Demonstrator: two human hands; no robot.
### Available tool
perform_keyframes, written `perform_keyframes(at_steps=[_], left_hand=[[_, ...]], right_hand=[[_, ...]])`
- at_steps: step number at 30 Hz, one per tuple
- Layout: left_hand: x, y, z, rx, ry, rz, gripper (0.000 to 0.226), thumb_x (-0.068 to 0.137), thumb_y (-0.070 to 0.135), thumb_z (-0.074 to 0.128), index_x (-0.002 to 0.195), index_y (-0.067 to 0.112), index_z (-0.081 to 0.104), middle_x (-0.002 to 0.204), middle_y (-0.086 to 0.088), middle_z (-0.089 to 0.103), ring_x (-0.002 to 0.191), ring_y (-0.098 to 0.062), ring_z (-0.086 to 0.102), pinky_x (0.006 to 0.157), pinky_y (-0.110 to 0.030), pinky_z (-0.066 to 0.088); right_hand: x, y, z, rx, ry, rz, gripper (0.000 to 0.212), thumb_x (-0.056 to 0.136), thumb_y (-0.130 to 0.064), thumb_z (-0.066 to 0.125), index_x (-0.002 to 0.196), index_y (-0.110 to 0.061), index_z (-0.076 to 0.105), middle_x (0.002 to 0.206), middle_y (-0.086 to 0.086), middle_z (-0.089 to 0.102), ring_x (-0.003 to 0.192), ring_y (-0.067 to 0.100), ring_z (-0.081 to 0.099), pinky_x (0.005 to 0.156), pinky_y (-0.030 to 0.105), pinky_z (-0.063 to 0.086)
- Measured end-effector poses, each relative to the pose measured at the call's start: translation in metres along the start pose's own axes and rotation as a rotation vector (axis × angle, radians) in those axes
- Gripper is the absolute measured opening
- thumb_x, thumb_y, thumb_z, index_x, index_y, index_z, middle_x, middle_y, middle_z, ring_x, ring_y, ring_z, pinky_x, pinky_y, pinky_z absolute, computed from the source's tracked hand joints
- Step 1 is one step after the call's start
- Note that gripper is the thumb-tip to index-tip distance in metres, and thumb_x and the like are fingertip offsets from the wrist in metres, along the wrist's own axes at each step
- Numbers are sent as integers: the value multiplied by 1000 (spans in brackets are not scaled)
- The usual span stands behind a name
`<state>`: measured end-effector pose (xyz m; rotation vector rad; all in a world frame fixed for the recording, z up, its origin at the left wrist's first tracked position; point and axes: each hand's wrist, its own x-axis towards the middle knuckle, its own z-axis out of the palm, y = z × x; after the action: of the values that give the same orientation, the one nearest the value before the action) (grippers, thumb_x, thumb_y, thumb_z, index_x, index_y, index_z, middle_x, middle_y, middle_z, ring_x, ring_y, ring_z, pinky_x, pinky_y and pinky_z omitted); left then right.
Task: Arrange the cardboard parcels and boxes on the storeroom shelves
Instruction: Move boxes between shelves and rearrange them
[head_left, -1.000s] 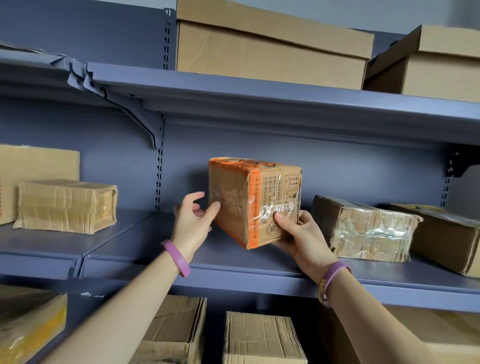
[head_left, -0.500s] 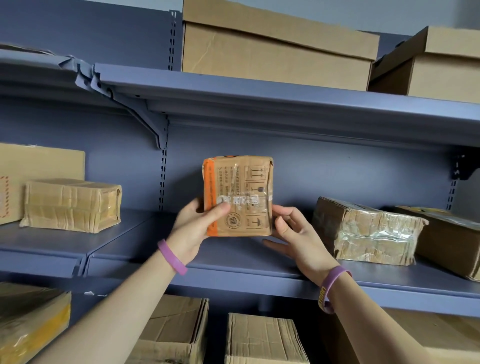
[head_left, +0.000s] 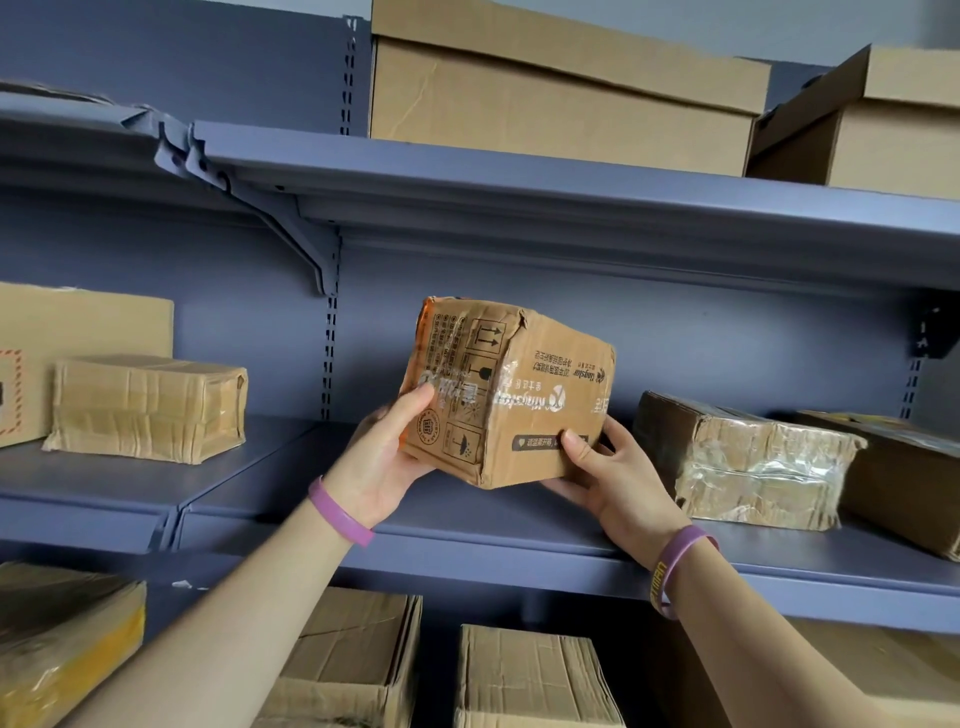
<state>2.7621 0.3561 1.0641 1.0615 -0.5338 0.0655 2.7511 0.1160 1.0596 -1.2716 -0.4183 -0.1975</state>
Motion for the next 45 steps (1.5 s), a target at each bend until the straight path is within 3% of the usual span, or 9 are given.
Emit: perform_keyframes(at_steps=[6,11,16,19,24,31,38,42,45], left_hand=[[0,-4,2,95,319,93,48,86,27,72,131,20,57,130,-11,62,120,-25,61,88,-50,58],[0,-4,10,270,355,131,19,100,24,59,117,19,66,119,-3,68,116,-21,63,90,-46,57],[-4,-5,14,384,147,79,78,69,69,75,129,21,60,120,8,71,114,-7,65,102,-38,50],[-2,-6,14,405,225,105,89,51,56,85,128,22,57,119,7,72,113,-12,67,100,-36,51],[-6,-1,8,149,213,96,46,81,23,76,125,20,64,115,3,75,106,-14,71,86,-36,55],[-6,2,10,54,157,29,56,77,28,73,131,17,63,123,-3,72,116,-21,67,99,-48,52],[-2,-3,6,109,309,118,42,93,18,68,133,14,59,113,1,71,97,-7,70,100,-47,52],[7,-11,0,235,478,162,62,85,27,79,134,44,44,141,-3,37,121,-19,50,103,-47,48],[9,-12,-2,365,491,202,47,85,30,79,117,50,52,141,-5,36,121,-22,49,103,-49,48]], right_hand=[[3,3,1,-15,220,-40,56,81,-11,75,127,-11,44,120,13,63,99,25,71,69,37,62],[5,5,2,-63,260,-36,63,76,-14,80,126,-9,43,120,14,64,97,23,72,69,38,62],[4,6,1,-116,239,-70,55,76,-17,79,118,-15,43,121,12,61,104,26,69,74,41,62],[1,6,0,-125,139,-99,53,74,-35,71,120,-18,51,122,11,63,108,27,68,76,42,61],[4,7,-2,-103,172,-79,40,92,-39,59,124,-14,57,119,15,69,100,30,72,77,43,61],[1,0,-7,-13,-15,6,56,88,-47,55,132,-13,57,126,12,68,111,29,68,80,41,60],[8,4,-10,64,-72,43,116,41,-40,101,134,-1,46,113,14,72,100,26,72,77,40,60],[5,2,-7,32,-66,44,117,37,-42,101,132,-3,43,116,16,71,105,29,70,77,41,60],[2,0,-3,-2,-55,27,114,32,-45,101,125,-10,45,109,10,74,101,26,72,72,37,60]])
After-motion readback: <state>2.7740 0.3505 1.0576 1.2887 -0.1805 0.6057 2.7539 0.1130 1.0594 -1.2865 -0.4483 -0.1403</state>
